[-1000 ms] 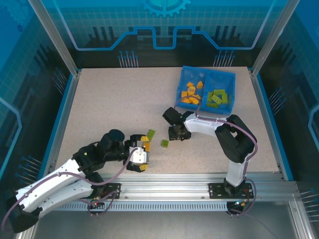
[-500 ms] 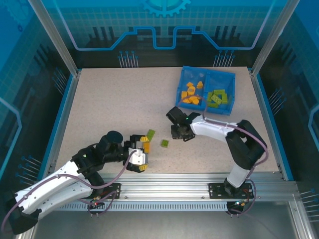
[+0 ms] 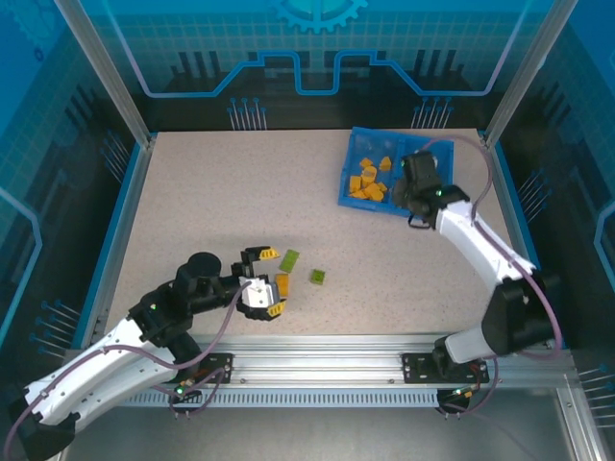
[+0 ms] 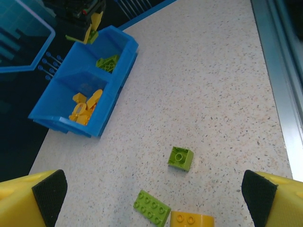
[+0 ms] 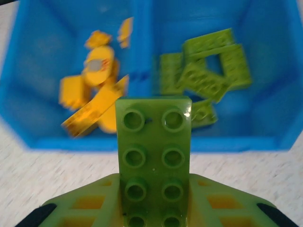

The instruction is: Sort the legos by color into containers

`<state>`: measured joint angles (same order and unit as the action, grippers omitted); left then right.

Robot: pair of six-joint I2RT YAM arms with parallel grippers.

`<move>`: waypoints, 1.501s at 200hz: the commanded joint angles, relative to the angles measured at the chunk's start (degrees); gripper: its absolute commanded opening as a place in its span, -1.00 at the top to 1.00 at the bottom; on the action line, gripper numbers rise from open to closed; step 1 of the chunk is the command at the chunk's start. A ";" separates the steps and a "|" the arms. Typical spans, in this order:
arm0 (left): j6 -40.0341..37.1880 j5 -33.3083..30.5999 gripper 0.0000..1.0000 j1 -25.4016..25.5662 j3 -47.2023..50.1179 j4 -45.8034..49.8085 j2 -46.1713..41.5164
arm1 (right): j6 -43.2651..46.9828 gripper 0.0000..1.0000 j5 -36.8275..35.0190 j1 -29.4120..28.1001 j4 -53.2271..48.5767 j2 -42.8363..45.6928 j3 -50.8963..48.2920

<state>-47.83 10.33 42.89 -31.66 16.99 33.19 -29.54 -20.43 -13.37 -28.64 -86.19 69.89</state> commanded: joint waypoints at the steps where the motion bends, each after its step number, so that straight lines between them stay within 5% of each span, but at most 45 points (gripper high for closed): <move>1: 2.21 1.34 -0.97 -1.09 -0.06 -1.14 -0.51 | 4.15 0.34 2.76 5.86 1.60 -10.54 8.58; 52: 4.53 0.49 -0.98 -1.81 -0.16 -1.09 -0.49 | 1.76 0.29 8.87 11.87 -6.98 -35.35 35.29; 81: 5.46 1.10 -0.97 -2.55 0.01 -1.48 -0.06 | 1.63 -0.09 8.88 12.19 -13.33 -41.74 46.16; 128: 5.54 1.78 -0.97 -4.12 -0.33 -1.20 0.02 | 2.47 -0.12 9.30 12.40 -13.72 -33.54 41.49; 166: 3.51 3.05 -0.97 -5.00 -0.25 0.74 0.27 | -0.94 -0.15 16.87 10.67 -10.98 -16.56 24.71; 192: 0.31 4.17 -0.97 -5.23 -0.10 2.64 -0.02 | -5.26 -0.21 19.13 3.55 -6.90 -2.06 7.76; 230: -7.81 7.35 -0.97 -5.58 4.25 2.76 -4.39 | -15.87 -0.45 15.20 -16.96 -2.45 10.39 -11.99; 265: -8.86 7.64 -0.97 -5.96 4.18 3.56 -3.48 | -24.76 -0.84 15.10 -31.30 -4.42 7.40 -14.89; 300: -8.95 8.91 -0.97 -6.33 3.52 4.56 -2.15 | -30.20 -0.91 13.39 -37.48 -6.07 -0.80 -11.50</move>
<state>-54.94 15.99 37.21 -27.57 19.94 30.55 -52.82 -4.54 -48.16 -33.58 -82.87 55.61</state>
